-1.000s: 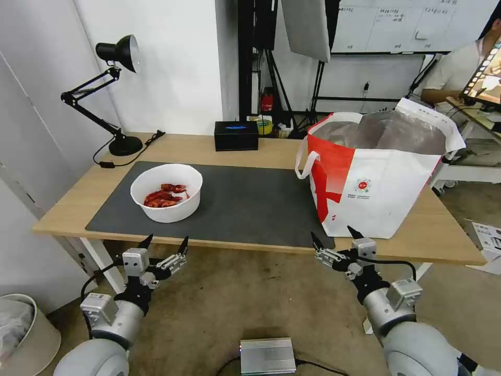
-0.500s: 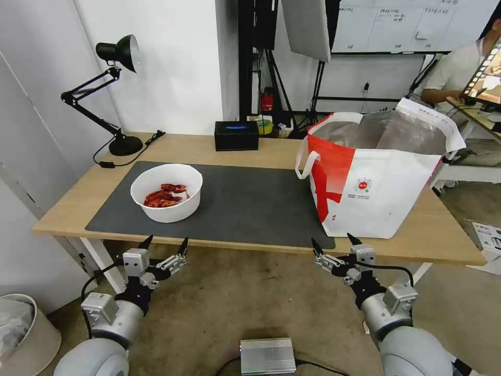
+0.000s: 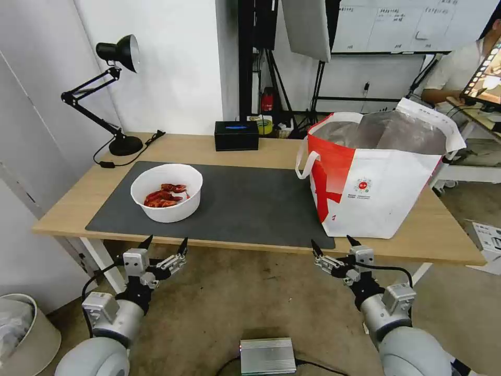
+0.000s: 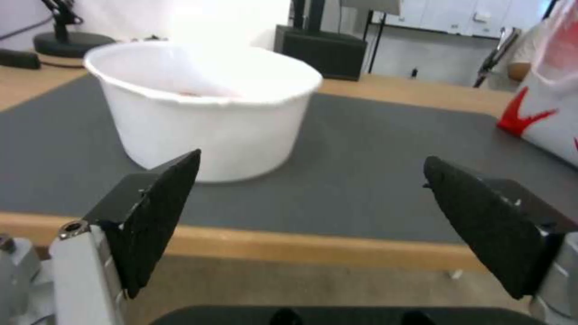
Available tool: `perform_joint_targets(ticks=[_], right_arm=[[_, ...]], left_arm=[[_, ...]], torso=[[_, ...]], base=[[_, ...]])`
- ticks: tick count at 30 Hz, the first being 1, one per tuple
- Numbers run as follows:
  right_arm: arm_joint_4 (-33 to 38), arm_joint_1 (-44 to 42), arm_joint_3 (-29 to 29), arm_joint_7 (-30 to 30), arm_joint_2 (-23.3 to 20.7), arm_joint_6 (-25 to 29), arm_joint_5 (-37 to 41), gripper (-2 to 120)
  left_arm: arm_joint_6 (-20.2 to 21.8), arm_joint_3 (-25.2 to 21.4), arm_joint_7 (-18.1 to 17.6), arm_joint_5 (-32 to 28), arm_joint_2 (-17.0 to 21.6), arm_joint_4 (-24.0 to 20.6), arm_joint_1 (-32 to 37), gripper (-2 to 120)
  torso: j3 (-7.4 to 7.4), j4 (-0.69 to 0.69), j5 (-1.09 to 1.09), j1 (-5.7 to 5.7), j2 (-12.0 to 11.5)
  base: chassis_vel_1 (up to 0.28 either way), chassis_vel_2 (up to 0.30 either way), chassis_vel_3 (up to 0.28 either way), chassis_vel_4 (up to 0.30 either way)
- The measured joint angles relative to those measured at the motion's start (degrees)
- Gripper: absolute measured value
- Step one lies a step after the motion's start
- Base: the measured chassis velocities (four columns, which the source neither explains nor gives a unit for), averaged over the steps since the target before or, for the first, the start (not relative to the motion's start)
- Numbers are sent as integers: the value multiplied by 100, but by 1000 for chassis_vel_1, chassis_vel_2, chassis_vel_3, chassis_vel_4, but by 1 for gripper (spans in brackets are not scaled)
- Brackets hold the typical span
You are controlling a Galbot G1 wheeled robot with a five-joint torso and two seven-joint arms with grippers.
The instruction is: Pick up the trash from the table and place it into the takeout bag.
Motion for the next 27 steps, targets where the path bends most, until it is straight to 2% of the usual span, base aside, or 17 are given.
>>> perform_joint_targets(ticks=[3, 4, 7, 8, 11, 12, 14, 15, 17, 18, 20, 21, 23, 24, 27], right_arm=[[0, 2, 0, 0, -1, -2, 2, 100], [0, 2, 0, 0, -1, -2, 2, 100], [0, 3, 0, 0, -2, -2, 4, 100], [0, 3, 0, 0, -2, -2, 4, 100], [0, 5, 0, -1, -3, -2, 5, 100], [0, 5, 0, -1, -3, -2, 5, 100], [2, 5, -1, -2, -4, -2, 6, 100], [2, 5, -1, -2, -4, -2, 6, 100], [2, 7, -1, -2, -5, -2, 6, 100], [2, 7, -1, -2, -5, -2, 6, 100], [3, 7, -1, -2, -5, -2, 6, 100], [3, 7, -1, -2, -5, -2, 6, 100], [3, 7, -1, -3, -5, -2, 7, 100], [3, 7, -1, -3, -5, -2, 7, 100], [4, 8, -1, -3, -5, -2, 7, 100]], left_arm=[[163, -226, -162, -364, 332, -6, -215, 100], [163, -226, -162, -364, 332, -6, -215, 100], [382, -502, -428, -832, 736, 22, -454, 100], [382, -502, -428, -832, 736, 22, -454, 100], [751, -768, -760, -1529, 1137, 136, -815, 100], [751, -768, -760, -1529, 1137, 136, -815, 100], [950, -799, -947, -2052, 1375, 264, -1044, 100], [950, -799, -947, -2052, 1375, 264, -1044, 100], [1184, -658, -1313, -2969, 1695, 536, -1470, 100], [1184, -658, -1313, -2969, 1695, 536, -1470, 100], [1378, -467, -1523, -3619, 1933, 848, -1941, 100], [1378, -467, -1523, -3619, 1933, 848, -1941, 100], [1666, -243, -1730, -4138, 2180, 1144, -2525, 100], [1666, -243, -1730, -4138, 2180, 1144, -2525, 100], [2058, 229, -2020, -4586, 2495, 1599, -3290, 100]], torso=[[0, 0, 0, 0, 0], [0, 0, 0, 0, 0], [0, 0, 1, 0, 0], [0, 0, 1, 0, 0], [0, -1, 0, 0, 0], [0, -1, 0, 0, 0], [0, 0, 0, 0, 0], [0, 0, 0, 0, 0], [0, 1, -1, 0, 0], [0, 1, -1, 0, 0], [1, 0, -1, 0, 0], [1, 0, -1, 0, 0], [0, 0, 1, 0, 0], [0, 0, 1, 0, 0], [1, -1, 1, 0, 0]], base=[[0, 0, 0, 0], [0, 0, 0, 0], [0, 0, 0, 0], [0, 0, 0, 0], [0, 0, 0, 0], [0, 0, 0, 0], [0, 0, 0, 0], [0, 0, 0, 0], [0, 0, 0, 0], [0, 0, 0, 0], [0, 0, 0, 0], [0, 0, 0, 0], [0, 0, 0, 0], [0, 0, 0, 0], [0, 0, 0, 0]])
